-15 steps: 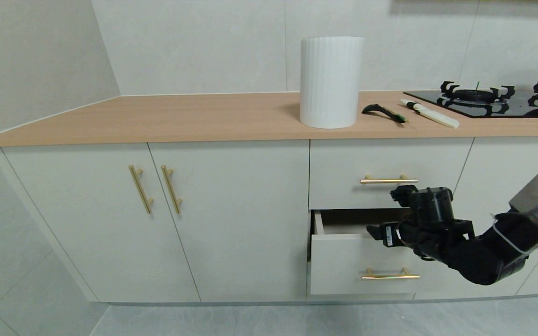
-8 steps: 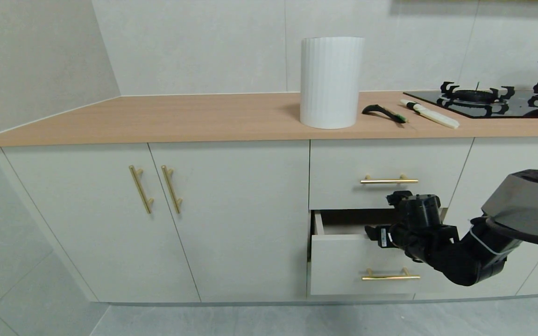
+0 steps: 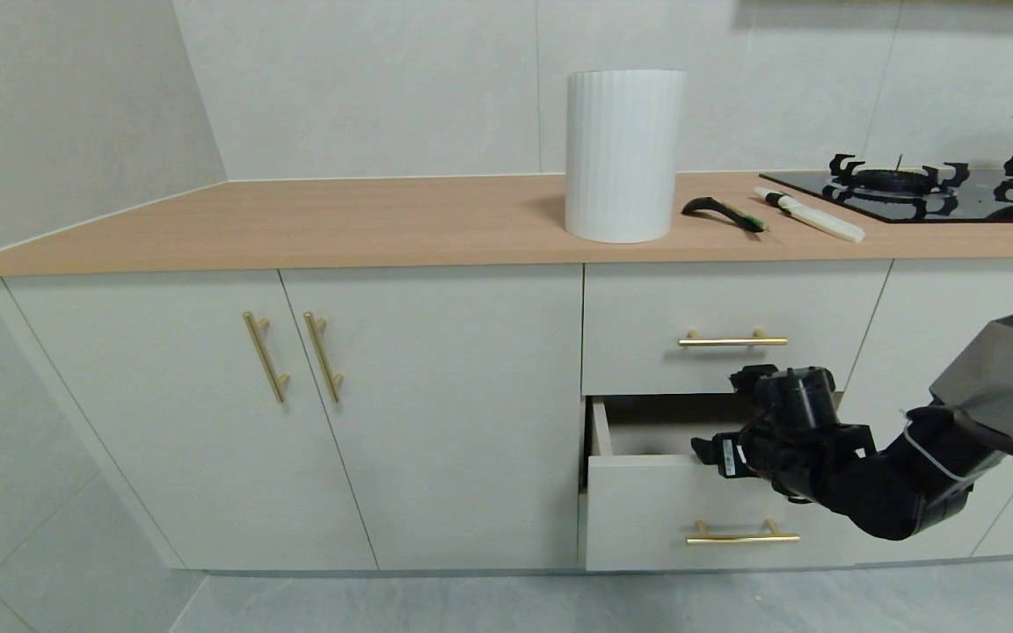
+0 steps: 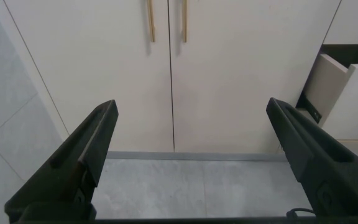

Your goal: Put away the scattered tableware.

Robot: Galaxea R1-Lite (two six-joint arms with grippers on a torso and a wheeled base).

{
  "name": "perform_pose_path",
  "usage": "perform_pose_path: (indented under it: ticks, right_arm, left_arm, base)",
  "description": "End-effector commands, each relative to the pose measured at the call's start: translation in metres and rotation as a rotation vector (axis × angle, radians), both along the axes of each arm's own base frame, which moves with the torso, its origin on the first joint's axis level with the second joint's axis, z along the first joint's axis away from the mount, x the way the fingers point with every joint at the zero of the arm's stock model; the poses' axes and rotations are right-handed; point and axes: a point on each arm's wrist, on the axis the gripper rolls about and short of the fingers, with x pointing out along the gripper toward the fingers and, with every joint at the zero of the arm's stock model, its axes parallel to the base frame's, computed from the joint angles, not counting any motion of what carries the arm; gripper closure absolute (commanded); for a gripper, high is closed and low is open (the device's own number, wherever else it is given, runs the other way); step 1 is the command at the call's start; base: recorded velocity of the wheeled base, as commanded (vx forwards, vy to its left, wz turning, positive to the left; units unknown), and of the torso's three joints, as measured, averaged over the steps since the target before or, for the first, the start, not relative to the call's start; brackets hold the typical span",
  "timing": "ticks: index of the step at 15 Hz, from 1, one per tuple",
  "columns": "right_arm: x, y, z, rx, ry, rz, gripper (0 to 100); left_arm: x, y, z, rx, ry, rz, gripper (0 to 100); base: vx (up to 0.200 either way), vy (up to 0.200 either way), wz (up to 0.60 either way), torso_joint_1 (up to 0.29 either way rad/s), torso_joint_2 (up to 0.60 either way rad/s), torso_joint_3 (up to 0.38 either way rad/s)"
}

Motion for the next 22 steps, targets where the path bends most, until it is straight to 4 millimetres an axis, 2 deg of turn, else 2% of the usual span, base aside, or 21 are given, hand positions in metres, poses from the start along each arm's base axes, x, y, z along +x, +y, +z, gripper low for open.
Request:
perform_pose_path:
  ticks: [1,4,12,19,22]
  right_arm:
    - [-0.005,0.003,0.01,0.004,-0.006,0.016,0]
    - [-0.015,0.006,0.02,-0.003,0.02,0.035,0]
    - [-0.056,0.013,0.053,-0.036,0.187,0.163,0]
    - [-0.084,0.014,0.047,-0.175,0.366,0.29,0]
    - [-0.105,0.009,0.053,-0.228,0.422,0.442,0]
  left_arm:
    - [0.0,0.0,0.0,0.0,0.001,0.001,0]
    - [0.0,0.0,0.0,0.0,0.001,0.001,0]
    - [0.0,0.0,0.0,0.0,0.001,0.001,0]
    - [0.0,0.0,0.0,0.0,0.001,0.001,0]
    - [0.0,0.0,0.0,0.0,0.001,0.001,0]
  base:
    - [0.0,0.0,0.0,0.0,0.0,0.0]
    - [0.0,0.0,0.0,0.0,0.0,0.0]
    - [0.0,0.0,0.0,0.0,0.0,0.0]
    - [0.0,0.0,0.0,0.0,0.0,0.0]
    - [0.0,0.0,0.0,0.0,0.0,0.0]
